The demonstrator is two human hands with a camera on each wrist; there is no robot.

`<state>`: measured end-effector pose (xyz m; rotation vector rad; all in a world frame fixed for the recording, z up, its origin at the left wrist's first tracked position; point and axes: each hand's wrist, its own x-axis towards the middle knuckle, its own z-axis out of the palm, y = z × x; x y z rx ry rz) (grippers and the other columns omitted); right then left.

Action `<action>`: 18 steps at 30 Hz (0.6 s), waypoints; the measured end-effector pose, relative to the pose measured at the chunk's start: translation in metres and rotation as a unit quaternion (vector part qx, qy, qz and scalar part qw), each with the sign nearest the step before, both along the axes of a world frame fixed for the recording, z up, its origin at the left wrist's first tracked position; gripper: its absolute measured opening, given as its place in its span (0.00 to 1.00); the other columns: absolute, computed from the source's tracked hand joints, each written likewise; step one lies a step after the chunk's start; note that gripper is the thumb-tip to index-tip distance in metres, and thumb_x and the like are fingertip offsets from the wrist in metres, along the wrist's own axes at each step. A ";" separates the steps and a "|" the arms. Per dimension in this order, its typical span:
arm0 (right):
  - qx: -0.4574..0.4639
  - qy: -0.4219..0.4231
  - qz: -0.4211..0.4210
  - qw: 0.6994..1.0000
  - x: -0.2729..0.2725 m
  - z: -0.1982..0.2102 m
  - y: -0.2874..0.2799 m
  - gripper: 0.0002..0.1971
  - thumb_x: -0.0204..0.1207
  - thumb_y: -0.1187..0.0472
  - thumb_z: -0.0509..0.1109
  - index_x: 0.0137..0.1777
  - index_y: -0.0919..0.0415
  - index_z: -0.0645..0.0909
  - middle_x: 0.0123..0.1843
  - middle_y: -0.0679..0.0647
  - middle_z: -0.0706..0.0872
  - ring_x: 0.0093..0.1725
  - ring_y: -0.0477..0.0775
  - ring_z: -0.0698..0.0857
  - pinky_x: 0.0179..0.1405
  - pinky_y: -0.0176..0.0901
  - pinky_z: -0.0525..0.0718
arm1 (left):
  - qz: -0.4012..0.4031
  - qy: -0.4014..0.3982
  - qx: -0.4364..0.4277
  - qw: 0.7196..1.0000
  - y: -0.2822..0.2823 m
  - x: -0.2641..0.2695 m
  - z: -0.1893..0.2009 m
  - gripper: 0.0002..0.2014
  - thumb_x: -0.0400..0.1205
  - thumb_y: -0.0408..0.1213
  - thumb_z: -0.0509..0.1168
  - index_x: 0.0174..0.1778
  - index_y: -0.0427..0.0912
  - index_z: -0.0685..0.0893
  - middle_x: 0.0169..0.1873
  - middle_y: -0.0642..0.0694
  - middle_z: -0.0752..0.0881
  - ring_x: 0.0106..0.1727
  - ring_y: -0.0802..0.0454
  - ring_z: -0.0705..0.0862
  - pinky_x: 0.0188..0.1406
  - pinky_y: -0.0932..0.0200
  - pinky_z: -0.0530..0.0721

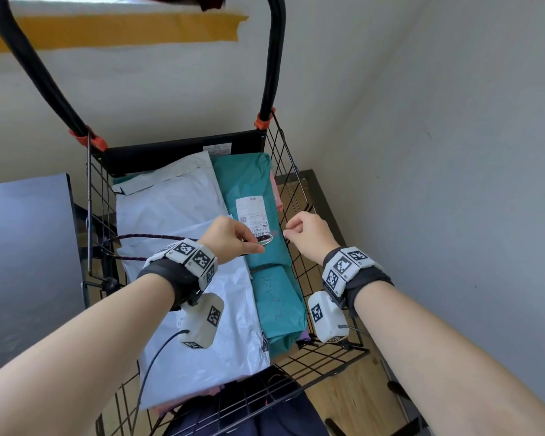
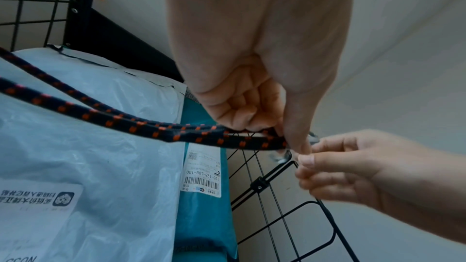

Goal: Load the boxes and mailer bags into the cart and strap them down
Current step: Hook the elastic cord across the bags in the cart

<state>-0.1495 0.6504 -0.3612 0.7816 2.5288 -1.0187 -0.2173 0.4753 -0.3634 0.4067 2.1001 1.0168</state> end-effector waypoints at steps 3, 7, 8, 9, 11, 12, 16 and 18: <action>-0.135 -0.070 -0.075 0.986 0.003 -0.002 -0.004 0.18 0.84 0.53 0.61 0.51 0.68 0.85 0.48 0.62 0.90 0.45 0.54 0.88 0.57 0.51 0.86 | 0.010 0.005 0.014 1.000 0.002 0.000 0.000 0.06 0.72 0.38 0.77 0.33 0.41 0.88 0.24 0.52 0.82 0.25 0.61 0.75 0.24 0.75 0.73; -0.349 -0.102 -0.163 0.917 0.007 -0.007 -0.008 0.21 0.85 0.50 0.59 0.58 0.67 0.84 0.50 0.58 0.90 0.49 0.54 0.88 0.60 0.49 0.82 | -0.006 -0.019 0.023 1.000 0.004 0.000 -0.004 0.05 0.71 0.35 0.77 0.34 0.38 0.89 0.20 0.55 0.81 0.18 0.66 0.74 0.19 0.78 0.69; -0.379 -0.091 -0.175 0.904 0.007 -0.011 -0.008 0.20 0.83 0.51 0.62 0.60 0.68 0.82 0.50 0.57 0.89 0.50 0.54 0.87 0.61 0.49 0.82 | -0.011 -0.028 0.020 0.999 0.004 0.000 -0.005 0.05 0.71 0.35 0.77 0.35 0.37 0.89 0.19 0.57 0.81 0.18 0.66 0.74 0.19 0.78 0.69; -0.401 -0.082 -0.186 0.893 0.007 -0.015 -0.007 0.19 0.82 0.53 0.65 0.63 0.68 0.81 0.52 0.57 0.88 0.52 0.54 0.86 0.62 0.49 0.81 | -0.016 -0.034 0.016 0.999 0.004 0.000 -0.006 0.05 0.72 0.35 0.77 0.35 0.38 0.89 0.17 0.58 0.81 0.18 0.66 0.74 0.20 0.79 0.69; -0.429 -0.071 -0.197 0.879 0.007 -0.023 -0.006 0.18 0.78 0.58 0.70 0.64 0.67 0.81 0.55 0.59 0.87 0.54 0.55 0.85 0.62 0.48 0.82 | -0.026 -0.046 0.007 0.999 0.003 0.002 -0.008 0.05 0.72 0.35 0.77 0.36 0.38 0.89 0.14 0.59 0.79 0.16 0.66 0.73 0.18 0.79 0.68; -0.437 -0.067 -0.198 0.874 0.007 -0.025 -0.005 0.17 0.77 0.60 0.71 0.63 0.67 0.82 0.56 0.59 0.87 0.54 0.54 0.85 0.60 0.46 0.83 | -0.031 -0.055 0.003 0.998 0.004 0.002 -0.009 0.05 0.72 0.35 0.77 0.37 0.38 0.89 0.12 0.60 0.78 0.15 0.65 0.72 0.16 0.79 0.67; -0.453 -0.020 -0.219 0.864 0.005 -0.030 -0.009 0.06 0.81 0.64 0.66 0.55 0.64 0.80 0.51 0.59 0.87 0.47 0.53 0.87 0.55 0.45 0.84 | -0.070 -0.045 -0.016 0.996 0.002 0.006 -0.014 0.05 0.70 0.37 0.78 0.35 0.42 0.89 0.26 0.60 0.87 0.20 0.68 0.77 0.20 0.78 0.69; -0.434 0.007 -0.247 0.866 0.000 -0.030 -0.008 0.06 0.83 0.65 0.62 0.56 0.64 0.78 0.49 0.59 0.87 0.45 0.53 0.88 0.53 0.45 0.85 | -0.080 -0.017 -0.019 0.996 -0.001 0.006 -0.018 0.06 0.69 0.39 0.79 0.30 0.50 0.87 0.57 0.54 0.86 0.42 0.67 0.85 0.32 0.74 0.75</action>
